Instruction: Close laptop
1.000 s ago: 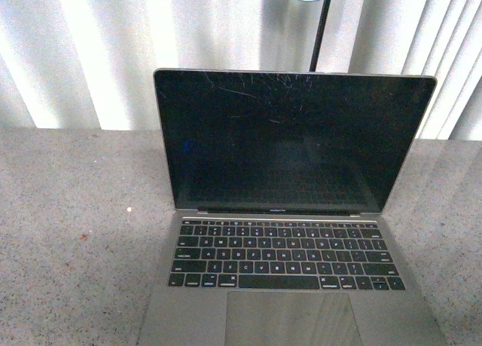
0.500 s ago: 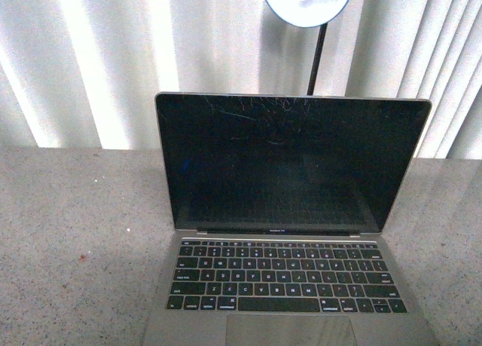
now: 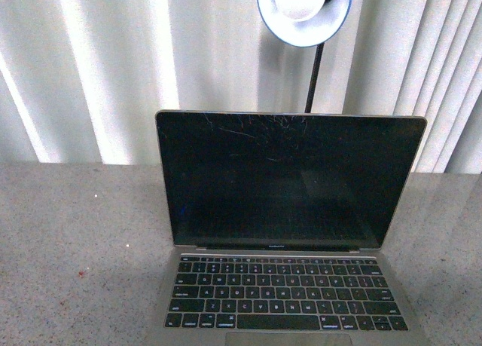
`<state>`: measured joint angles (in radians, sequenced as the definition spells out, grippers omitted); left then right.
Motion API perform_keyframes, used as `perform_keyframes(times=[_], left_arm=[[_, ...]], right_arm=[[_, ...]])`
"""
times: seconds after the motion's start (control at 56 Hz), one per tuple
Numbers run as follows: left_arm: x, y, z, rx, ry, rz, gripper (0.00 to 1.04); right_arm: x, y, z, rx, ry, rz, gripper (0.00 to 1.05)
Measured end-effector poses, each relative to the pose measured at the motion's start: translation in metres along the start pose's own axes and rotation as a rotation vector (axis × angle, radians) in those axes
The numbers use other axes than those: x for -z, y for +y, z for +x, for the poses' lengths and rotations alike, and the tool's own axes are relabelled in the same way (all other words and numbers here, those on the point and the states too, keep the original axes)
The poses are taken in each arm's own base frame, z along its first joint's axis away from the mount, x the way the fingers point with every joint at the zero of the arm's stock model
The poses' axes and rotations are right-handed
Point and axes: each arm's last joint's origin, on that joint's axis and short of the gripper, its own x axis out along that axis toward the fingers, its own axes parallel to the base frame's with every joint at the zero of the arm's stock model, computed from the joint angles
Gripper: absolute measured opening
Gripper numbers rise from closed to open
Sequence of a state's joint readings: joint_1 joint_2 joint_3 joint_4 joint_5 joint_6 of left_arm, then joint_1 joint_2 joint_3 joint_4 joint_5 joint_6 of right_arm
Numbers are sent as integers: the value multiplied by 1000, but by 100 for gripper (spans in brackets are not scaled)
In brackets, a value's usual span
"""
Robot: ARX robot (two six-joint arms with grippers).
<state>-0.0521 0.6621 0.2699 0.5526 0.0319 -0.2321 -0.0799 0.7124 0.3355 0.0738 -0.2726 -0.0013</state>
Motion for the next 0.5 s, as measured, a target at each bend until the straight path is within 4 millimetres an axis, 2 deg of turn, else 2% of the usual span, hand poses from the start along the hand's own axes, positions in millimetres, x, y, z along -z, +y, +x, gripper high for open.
perform_keyframes(times=[0.143,0.214,0.321,0.5], left_arm=[[-9,-19,62,143,3,94,98],[-7,-29,90,190,46,148,98],[-5,-43,119,232,90,212,98],[-7,-62,157,234,82,314,98]], right_arm=[[-32,-3,39,-153,-8,-175,97],[-48,-4,60,-143,-43,-282,97],[-67,-3,85,-152,-61,-402,97],[-90,-4,104,-166,-92,-489,97]])
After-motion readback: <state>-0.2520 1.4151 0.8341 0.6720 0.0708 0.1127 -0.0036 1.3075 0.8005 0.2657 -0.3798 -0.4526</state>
